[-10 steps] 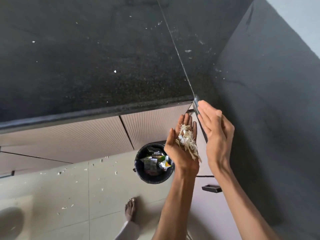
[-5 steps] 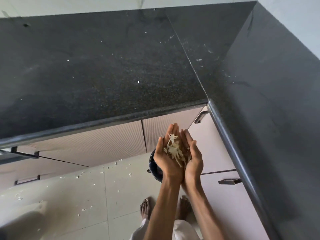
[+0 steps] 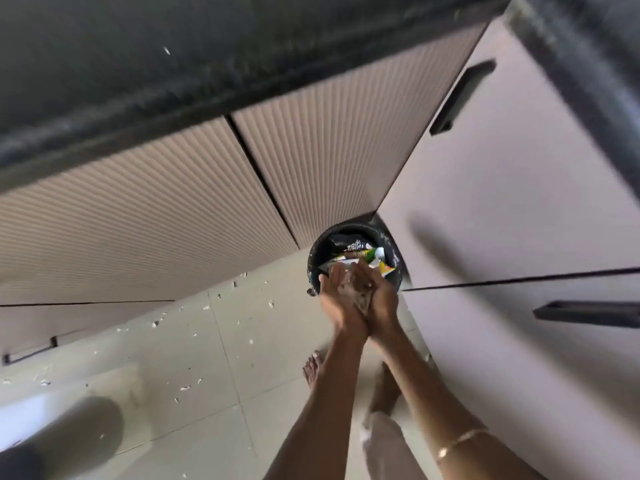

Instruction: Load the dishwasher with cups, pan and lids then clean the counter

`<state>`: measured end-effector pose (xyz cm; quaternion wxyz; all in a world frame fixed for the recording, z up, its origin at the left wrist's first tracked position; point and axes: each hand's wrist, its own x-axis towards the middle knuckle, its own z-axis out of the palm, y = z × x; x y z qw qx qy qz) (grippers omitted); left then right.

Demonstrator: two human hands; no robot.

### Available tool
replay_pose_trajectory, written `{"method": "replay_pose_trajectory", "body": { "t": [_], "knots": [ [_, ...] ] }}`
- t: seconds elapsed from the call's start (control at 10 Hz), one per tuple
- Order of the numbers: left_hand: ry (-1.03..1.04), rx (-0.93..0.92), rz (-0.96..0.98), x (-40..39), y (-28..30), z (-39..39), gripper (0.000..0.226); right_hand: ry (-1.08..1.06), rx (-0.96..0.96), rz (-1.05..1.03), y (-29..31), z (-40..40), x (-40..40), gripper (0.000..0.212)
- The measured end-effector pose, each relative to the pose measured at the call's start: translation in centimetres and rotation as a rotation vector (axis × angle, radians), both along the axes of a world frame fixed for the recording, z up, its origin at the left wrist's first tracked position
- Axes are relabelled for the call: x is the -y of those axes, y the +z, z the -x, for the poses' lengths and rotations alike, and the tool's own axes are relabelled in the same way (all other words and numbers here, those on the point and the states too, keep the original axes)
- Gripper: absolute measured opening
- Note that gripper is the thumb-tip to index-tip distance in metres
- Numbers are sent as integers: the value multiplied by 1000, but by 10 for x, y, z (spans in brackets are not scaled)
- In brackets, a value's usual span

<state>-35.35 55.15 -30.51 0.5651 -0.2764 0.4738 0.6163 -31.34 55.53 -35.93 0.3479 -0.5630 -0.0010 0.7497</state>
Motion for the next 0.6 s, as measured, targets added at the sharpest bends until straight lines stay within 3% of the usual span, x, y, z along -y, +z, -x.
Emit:
{"method": "replay_pose_trajectory", "body": {
  "t": [0.1, 0.2, 0.4, 0.6],
  "knots": [
    [-23, -22, 89, -13, -49, 11, 46, -151, 23, 63, -52, 0, -16, 40],
    [-67, 0, 123, -18, -72, 17, 37, -223, 62, 153, -86, -6, -17, 17],
    [-148, 73, 156, -19, -100, 22, 59, -348, 117, 249, -79, -28, -10, 33],
    [-131, 69, 184, -4, -99, 13, 63, -368, 75, 297, -55, -44, -7, 45]
  ]
}}
